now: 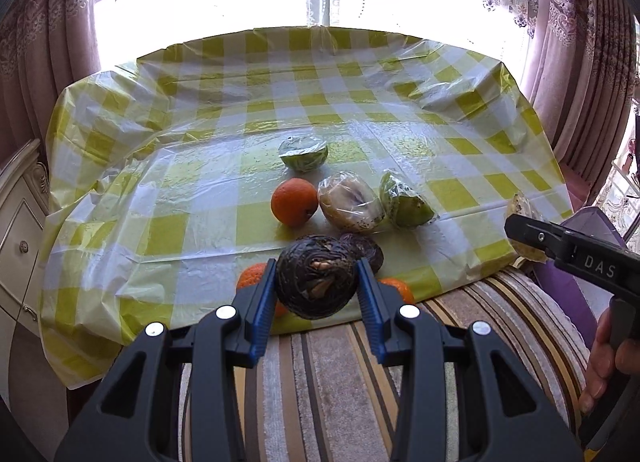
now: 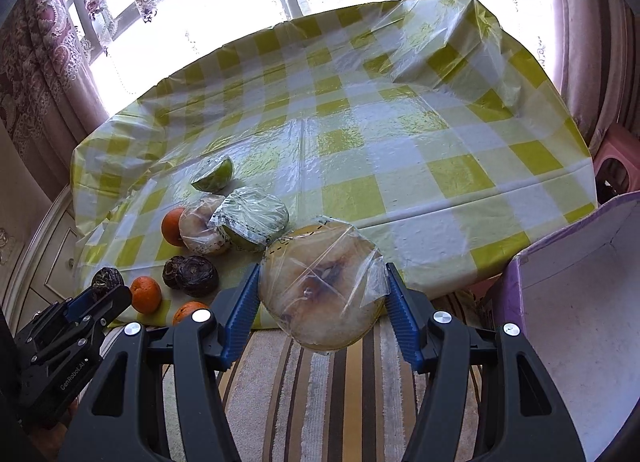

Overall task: Organize fruits
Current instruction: 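Carry the ball and wrapped fruit with both tools over the purple-rimmed box, then open the right tool to drop the wrapped fruit while the left tool drops the ball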

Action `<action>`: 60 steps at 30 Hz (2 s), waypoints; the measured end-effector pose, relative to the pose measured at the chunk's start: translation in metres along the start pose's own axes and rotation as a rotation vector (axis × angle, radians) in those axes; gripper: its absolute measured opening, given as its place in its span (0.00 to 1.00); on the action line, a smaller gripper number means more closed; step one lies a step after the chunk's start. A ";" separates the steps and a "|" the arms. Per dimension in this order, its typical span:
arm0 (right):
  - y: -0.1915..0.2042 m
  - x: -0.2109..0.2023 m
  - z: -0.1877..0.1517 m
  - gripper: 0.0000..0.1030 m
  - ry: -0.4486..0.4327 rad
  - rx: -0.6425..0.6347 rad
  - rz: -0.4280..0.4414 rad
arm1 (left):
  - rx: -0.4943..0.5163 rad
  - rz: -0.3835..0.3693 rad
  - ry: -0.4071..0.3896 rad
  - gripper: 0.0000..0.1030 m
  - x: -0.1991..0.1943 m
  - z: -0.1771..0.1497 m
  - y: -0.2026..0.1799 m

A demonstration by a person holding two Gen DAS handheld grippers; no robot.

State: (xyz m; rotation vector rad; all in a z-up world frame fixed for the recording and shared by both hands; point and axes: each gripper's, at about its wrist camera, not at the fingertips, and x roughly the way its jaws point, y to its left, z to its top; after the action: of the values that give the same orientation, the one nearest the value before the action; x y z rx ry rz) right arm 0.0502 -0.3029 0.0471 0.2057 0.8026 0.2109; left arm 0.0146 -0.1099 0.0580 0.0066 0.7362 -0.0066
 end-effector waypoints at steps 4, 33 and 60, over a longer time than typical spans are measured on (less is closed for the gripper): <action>-0.010 -0.004 0.001 0.58 -0.009 0.014 -0.006 | 0.025 -0.016 -0.005 0.38 0.002 0.005 -0.015; -0.247 -0.006 -0.010 0.58 0.166 0.251 -0.371 | 0.563 -0.517 0.195 0.38 0.081 0.022 -0.317; -0.294 0.041 -0.027 0.79 0.327 0.372 -0.410 | 0.879 -0.296 0.240 0.73 0.141 -0.021 -0.377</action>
State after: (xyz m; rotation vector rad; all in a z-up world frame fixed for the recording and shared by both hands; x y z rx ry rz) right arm 0.0898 -0.5711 -0.0761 0.3555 1.1876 -0.3030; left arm 0.1020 -0.4872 -0.0532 0.7476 0.9194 -0.6207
